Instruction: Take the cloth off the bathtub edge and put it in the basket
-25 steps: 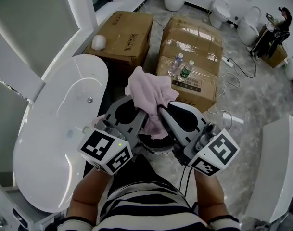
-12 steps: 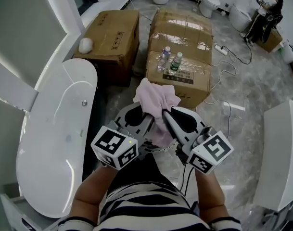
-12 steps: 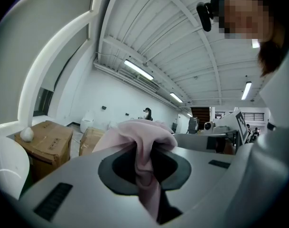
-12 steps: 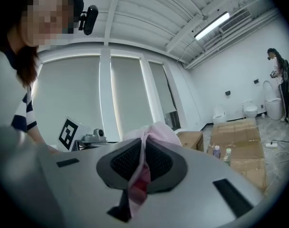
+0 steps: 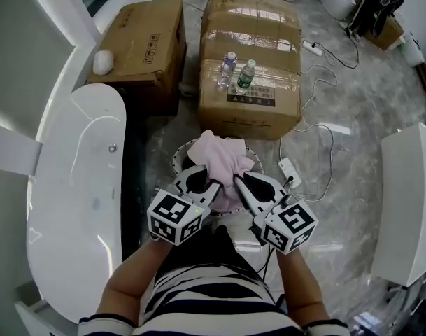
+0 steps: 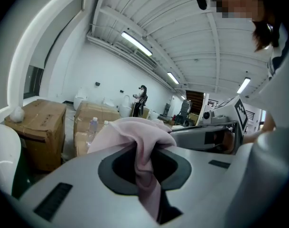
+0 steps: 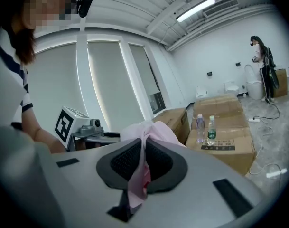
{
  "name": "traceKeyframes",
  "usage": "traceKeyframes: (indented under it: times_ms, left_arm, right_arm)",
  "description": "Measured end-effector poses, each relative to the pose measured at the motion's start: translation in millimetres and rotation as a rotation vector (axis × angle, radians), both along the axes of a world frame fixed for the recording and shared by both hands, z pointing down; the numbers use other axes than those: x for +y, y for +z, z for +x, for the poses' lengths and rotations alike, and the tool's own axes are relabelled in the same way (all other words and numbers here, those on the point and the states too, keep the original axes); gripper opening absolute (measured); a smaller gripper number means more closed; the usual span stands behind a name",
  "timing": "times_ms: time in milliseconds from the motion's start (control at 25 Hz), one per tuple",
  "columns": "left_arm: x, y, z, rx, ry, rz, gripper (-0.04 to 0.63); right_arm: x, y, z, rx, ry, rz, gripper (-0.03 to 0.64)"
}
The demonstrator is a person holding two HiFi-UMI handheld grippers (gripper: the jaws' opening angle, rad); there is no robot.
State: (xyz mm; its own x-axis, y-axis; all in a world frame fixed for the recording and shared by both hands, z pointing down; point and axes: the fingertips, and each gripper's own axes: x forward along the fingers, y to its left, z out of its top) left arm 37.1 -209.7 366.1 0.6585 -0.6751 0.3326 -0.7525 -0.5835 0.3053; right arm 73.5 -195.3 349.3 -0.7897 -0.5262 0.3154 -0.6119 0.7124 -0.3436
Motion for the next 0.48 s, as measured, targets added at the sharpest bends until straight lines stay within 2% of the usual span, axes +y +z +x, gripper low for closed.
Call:
traceKeyframes:
  times_ms: [480]
  left_arm:
    - [-0.7,106.8,-6.2,-0.138,0.169,-0.223,0.057]
  right_arm:
    - [-13.1,101.2,2.2,0.118,0.105,-0.222,0.048]
